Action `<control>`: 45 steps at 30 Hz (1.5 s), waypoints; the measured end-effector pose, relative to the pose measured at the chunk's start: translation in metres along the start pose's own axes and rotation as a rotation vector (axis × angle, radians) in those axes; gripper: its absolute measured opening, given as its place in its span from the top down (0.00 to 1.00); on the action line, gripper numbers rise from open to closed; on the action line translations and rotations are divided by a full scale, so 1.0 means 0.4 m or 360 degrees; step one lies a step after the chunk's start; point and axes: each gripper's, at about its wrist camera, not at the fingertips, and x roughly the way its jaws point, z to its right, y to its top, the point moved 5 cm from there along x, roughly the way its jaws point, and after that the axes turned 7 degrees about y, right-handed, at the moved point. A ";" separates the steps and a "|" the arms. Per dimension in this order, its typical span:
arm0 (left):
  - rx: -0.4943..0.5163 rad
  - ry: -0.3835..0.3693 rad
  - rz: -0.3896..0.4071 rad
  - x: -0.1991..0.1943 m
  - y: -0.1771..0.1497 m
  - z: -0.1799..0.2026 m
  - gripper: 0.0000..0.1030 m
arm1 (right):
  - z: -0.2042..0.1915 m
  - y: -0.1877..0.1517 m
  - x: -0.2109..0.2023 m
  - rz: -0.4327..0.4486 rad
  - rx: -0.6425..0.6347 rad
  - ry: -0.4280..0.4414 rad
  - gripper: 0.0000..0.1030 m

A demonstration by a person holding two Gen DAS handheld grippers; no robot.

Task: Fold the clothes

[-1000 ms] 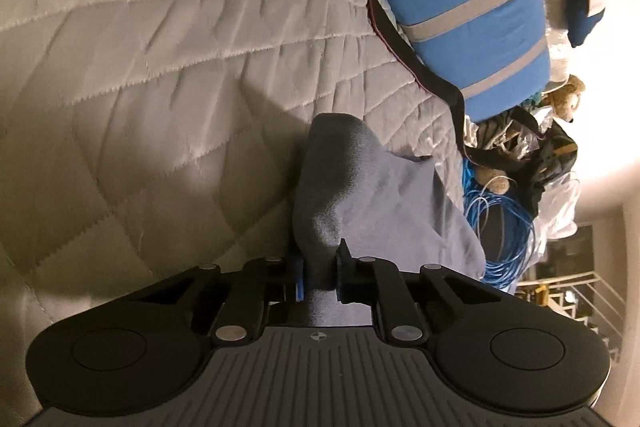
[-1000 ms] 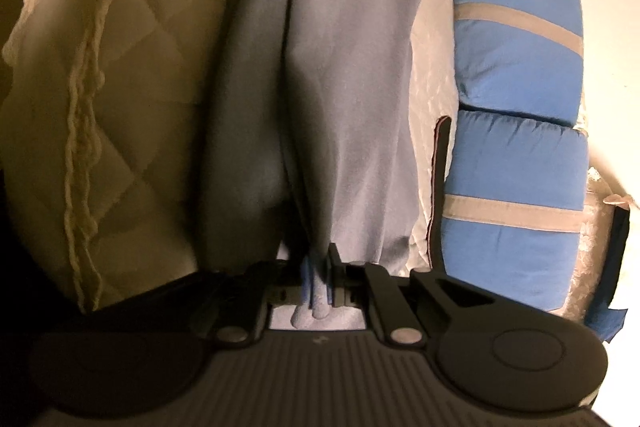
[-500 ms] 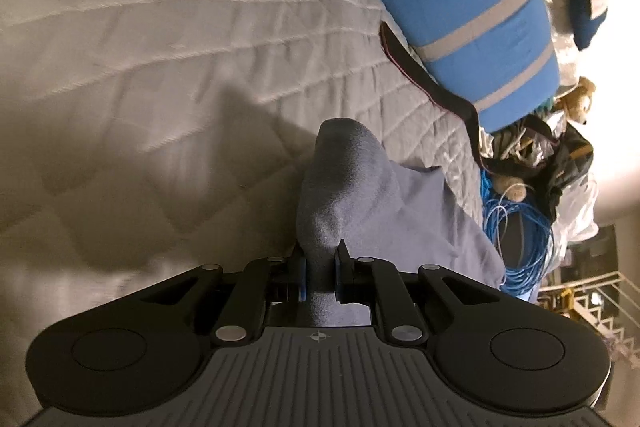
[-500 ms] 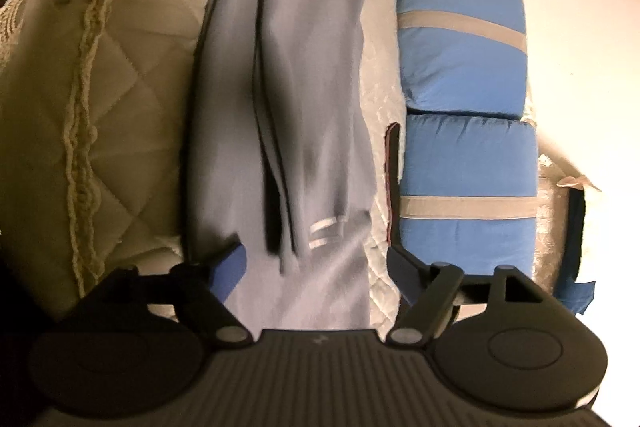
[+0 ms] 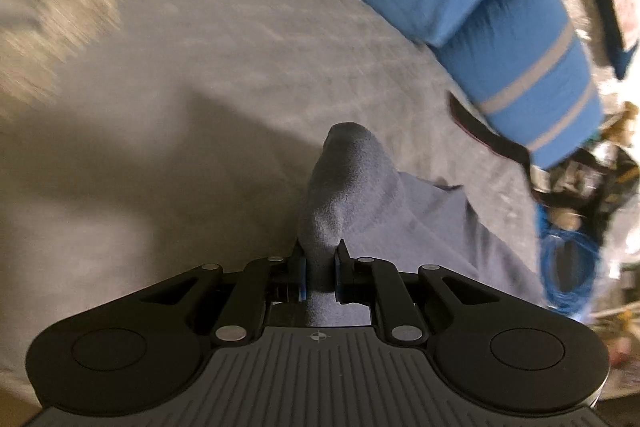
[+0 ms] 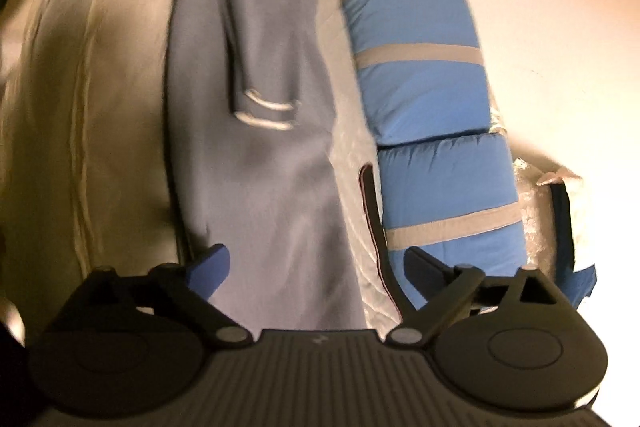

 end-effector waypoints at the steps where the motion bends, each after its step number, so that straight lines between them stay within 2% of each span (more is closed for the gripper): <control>1: 0.0003 0.0071 0.0025 -0.030 0.012 -0.007 0.89 | 0.006 0.011 -0.004 0.0033 0.0061 -0.0002 0.02; 4: 0.0024 0.0316 0.0123 -0.132 0.048 -0.008 0.89 | 0.023 0.042 -0.017 0.0132 0.0242 -0.0007 0.00; 7: 0.0035 0.0449 0.0209 -0.221 0.069 0.030 0.89 | 0.048 0.067 -0.025 0.0244 0.0459 -0.0018 0.00; 10: 0.0059 0.0442 0.0270 -0.284 0.069 0.108 0.89 | 0.098 0.057 -0.028 0.0406 0.0796 -0.0015 0.00; 13: 0.0104 0.0397 0.0276 -0.307 0.052 0.215 0.89 | 0.164 0.001 -0.024 0.0489 0.1231 0.0029 0.00; 18: 0.0177 0.0307 0.0230 -0.304 0.009 0.383 0.89 | 0.277 -0.141 -0.055 0.0605 0.1832 -0.0053 0.00; 20: 0.0195 0.0273 0.0211 -0.292 -0.011 0.434 0.89 | 0.303 -0.198 -0.055 0.0600 0.2038 -0.0089 0.00; 23: 0.0218 0.0213 0.0175 -0.268 -0.041 0.515 0.89 | 0.337 -0.267 -0.050 0.0475 0.2255 -0.0135 0.00; 31: 0.0279 0.0046 0.0081 -0.173 -0.114 0.708 0.89 | 0.347 -0.370 -0.112 0.0480 0.2377 -0.0238 0.00; 36: 0.0335 -0.0011 -0.0004 -0.074 -0.167 0.799 0.89 | 0.365 -0.418 -0.139 0.0548 0.2445 -0.0303 0.00; 45: 0.0467 -0.0016 -0.0147 0.113 -0.261 0.890 0.89 | 0.366 -0.448 -0.137 0.0517 0.2436 -0.0317 0.00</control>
